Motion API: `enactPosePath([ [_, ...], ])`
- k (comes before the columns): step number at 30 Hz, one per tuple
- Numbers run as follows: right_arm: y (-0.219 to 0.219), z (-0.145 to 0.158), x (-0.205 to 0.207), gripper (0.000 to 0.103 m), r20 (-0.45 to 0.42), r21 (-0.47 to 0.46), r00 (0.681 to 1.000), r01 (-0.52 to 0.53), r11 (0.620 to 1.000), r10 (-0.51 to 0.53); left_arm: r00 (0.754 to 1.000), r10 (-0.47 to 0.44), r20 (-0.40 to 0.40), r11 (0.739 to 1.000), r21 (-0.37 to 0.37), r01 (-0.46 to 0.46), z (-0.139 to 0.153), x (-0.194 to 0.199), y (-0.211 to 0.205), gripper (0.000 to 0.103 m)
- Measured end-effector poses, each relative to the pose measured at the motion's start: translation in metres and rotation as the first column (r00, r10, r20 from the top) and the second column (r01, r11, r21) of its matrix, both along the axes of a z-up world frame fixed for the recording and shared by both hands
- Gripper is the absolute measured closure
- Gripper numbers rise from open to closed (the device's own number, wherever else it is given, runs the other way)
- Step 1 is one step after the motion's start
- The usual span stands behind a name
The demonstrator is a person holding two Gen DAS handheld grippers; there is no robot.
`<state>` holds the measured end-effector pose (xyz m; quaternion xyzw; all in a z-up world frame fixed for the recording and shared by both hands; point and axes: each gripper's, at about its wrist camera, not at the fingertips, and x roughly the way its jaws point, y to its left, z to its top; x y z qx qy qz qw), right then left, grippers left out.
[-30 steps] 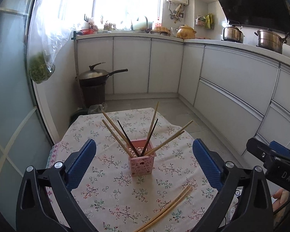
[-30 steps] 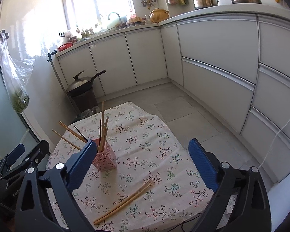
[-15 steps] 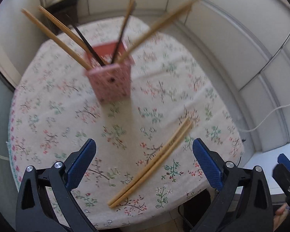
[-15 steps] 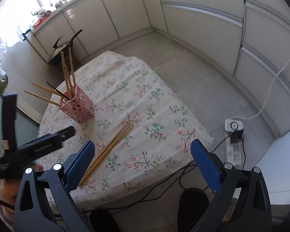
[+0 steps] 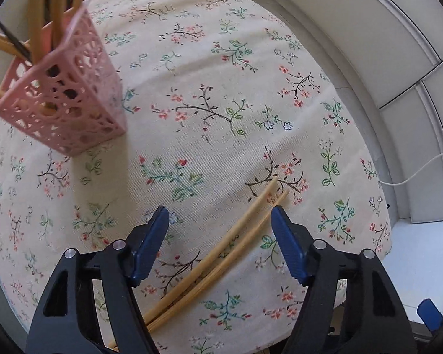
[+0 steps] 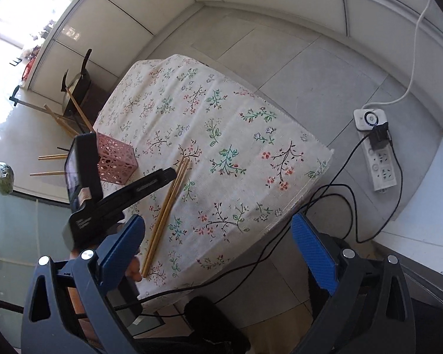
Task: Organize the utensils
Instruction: 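Grasp a wooden chopstick with the left gripper while the right gripper grasps the other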
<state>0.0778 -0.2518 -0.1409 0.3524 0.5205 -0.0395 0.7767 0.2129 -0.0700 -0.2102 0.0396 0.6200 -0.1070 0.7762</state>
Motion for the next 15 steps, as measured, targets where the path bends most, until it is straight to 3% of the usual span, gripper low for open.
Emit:
enactPosePath([
  [9, 0.001, -0.006, 0.004, 0.007, -0.024, 0.026, 1.000, -0.014, 1.000, 0.015, 1.000, 0.003, -0.001, 1.000, -0.005, -0.003, -0.002, 0.009, 0.004, 0.050],
  [15, 0.002, -0.012, 0.005, 0.007, -0.047, 0.023, 0.999, -0.017, 1.000, 0.018, 1.000, -0.010, -0.005, 1.000, 0.000, 0.010, -0.002, 0.009, 0.006, 0.051],
])
